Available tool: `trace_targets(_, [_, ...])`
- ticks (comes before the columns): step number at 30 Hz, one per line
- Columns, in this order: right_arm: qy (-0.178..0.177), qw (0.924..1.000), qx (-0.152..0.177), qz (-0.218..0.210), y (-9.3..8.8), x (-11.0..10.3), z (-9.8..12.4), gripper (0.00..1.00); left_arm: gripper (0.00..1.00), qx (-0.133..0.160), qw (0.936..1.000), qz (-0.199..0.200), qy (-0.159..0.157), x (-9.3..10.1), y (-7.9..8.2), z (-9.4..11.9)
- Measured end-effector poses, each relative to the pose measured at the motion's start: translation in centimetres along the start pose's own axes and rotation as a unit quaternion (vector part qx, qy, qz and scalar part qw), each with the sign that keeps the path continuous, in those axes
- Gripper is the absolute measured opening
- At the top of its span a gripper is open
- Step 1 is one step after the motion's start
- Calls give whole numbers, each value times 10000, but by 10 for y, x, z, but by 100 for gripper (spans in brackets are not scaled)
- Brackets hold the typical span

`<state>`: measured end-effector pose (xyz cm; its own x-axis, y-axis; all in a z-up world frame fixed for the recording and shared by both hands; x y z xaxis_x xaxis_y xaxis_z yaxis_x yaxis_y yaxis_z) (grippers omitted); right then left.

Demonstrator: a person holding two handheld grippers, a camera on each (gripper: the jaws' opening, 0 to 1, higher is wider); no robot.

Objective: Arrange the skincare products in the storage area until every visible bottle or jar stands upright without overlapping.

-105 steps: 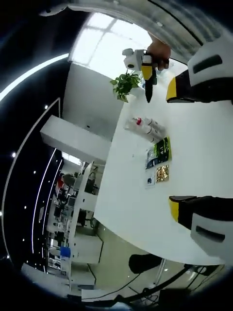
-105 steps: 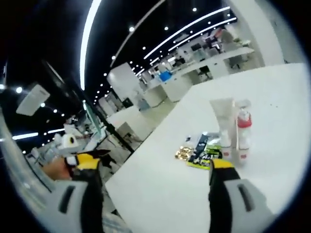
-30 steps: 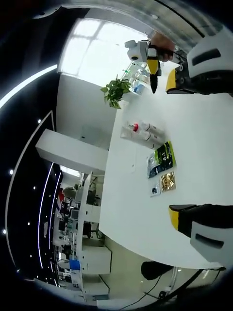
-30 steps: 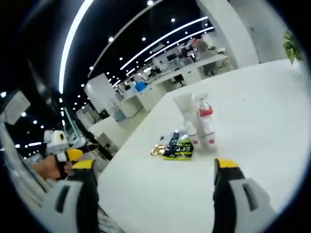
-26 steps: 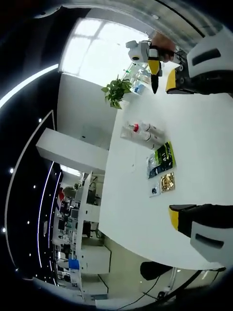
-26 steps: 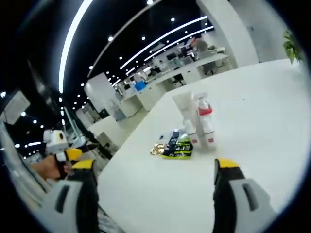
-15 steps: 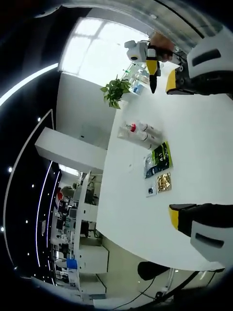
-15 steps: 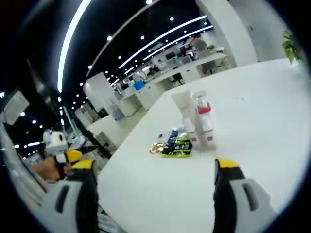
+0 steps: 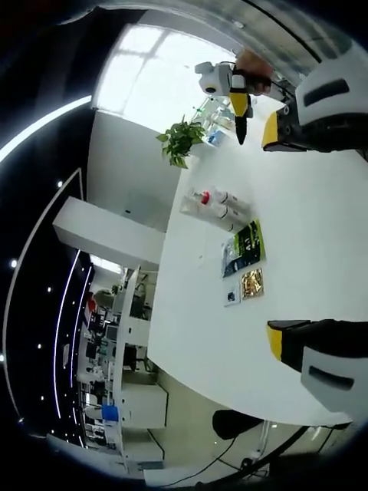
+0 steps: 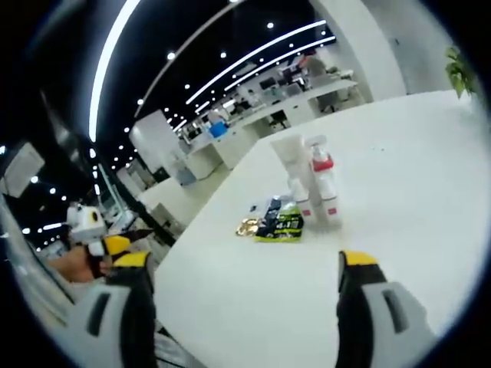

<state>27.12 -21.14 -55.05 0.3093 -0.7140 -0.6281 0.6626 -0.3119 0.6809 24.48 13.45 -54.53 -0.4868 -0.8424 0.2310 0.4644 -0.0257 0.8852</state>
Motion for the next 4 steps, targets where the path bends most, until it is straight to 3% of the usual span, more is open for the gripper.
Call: trace_targets(4, [2, 10000, -60, 37, -1, -1, 0, 98, 93, -13, 10000, 11, 17, 0, -1, 0])
Point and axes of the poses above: the point that each gripper's makers call its tool centre point, and the gripper's own axes: z roughly backward along the fingers, x roughly to its right, y roughly out of its top, the point moved 10 cm from there along z, roughly backward along the fingers, and after that the axes turned 11 degrees about -z, right-handed, at the moved point
